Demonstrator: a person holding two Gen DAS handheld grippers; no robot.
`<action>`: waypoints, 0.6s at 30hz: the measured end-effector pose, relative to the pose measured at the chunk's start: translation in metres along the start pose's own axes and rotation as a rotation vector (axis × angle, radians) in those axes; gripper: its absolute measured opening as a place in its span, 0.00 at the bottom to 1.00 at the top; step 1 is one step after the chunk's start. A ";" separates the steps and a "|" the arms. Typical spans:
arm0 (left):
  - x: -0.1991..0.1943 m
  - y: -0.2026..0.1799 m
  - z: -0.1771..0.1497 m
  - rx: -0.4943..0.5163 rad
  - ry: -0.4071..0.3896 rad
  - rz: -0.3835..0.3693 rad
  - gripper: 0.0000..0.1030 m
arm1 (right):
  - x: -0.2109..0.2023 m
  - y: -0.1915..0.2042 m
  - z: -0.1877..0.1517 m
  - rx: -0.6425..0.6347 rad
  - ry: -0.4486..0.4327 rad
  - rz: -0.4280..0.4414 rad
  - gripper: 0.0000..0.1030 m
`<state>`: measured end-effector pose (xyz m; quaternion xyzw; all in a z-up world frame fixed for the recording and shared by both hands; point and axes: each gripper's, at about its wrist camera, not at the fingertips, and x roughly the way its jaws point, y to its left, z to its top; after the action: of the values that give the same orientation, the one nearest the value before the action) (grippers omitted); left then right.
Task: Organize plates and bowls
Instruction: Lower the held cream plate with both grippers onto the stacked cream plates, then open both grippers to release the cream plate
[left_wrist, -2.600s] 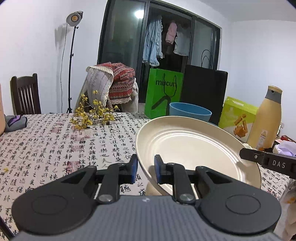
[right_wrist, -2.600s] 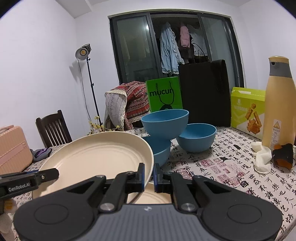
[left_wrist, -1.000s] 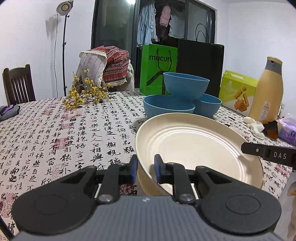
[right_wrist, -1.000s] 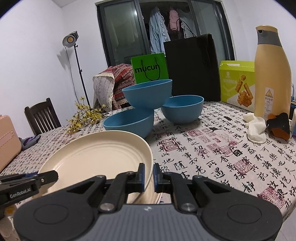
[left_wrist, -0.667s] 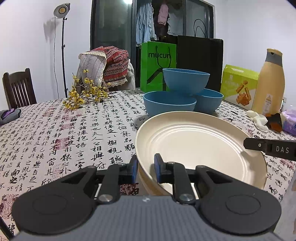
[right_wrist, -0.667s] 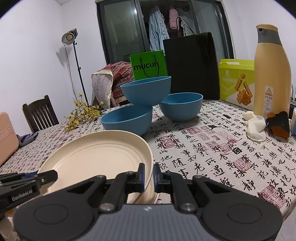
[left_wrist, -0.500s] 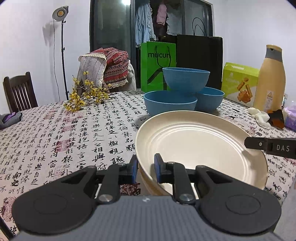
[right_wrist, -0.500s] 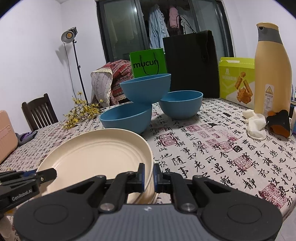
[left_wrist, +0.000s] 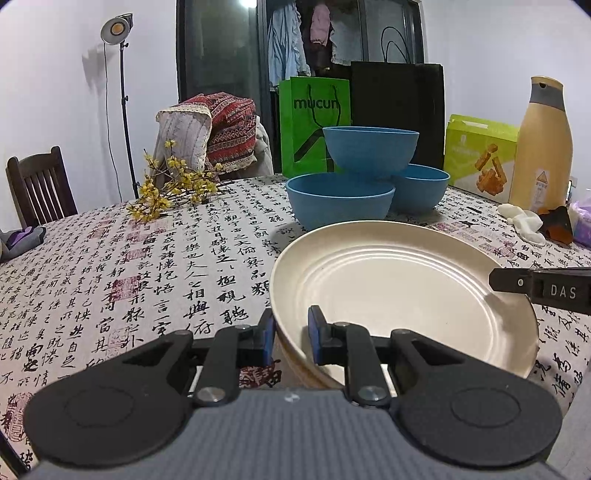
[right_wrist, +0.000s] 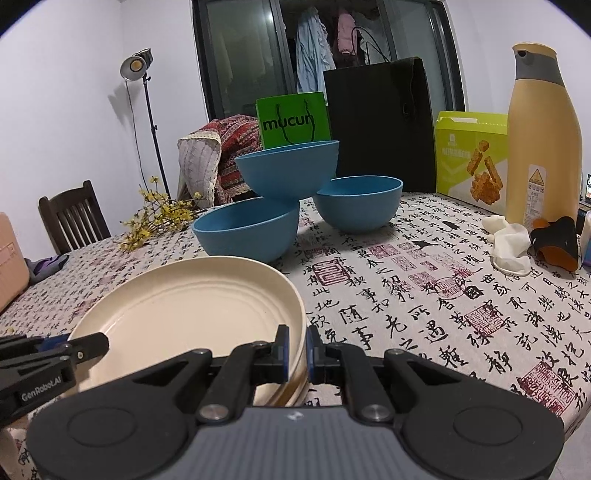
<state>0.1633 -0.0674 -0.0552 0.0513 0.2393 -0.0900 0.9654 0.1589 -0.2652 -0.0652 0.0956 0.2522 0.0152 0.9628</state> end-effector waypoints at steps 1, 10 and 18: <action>0.000 0.000 0.000 0.003 0.001 0.001 0.19 | 0.000 0.000 0.000 -0.003 -0.001 -0.001 0.09; 0.002 -0.001 -0.002 0.000 0.018 -0.005 0.23 | 0.003 0.001 -0.002 -0.024 -0.001 -0.009 0.09; -0.006 0.011 0.002 -0.052 -0.040 -0.020 0.54 | -0.003 -0.003 0.003 -0.032 -0.055 0.018 0.22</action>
<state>0.1612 -0.0557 -0.0498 0.0222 0.2228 -0.0944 0.9700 0.1577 -0.2691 -0.0616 0.0829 0.2242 0.0250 0.9707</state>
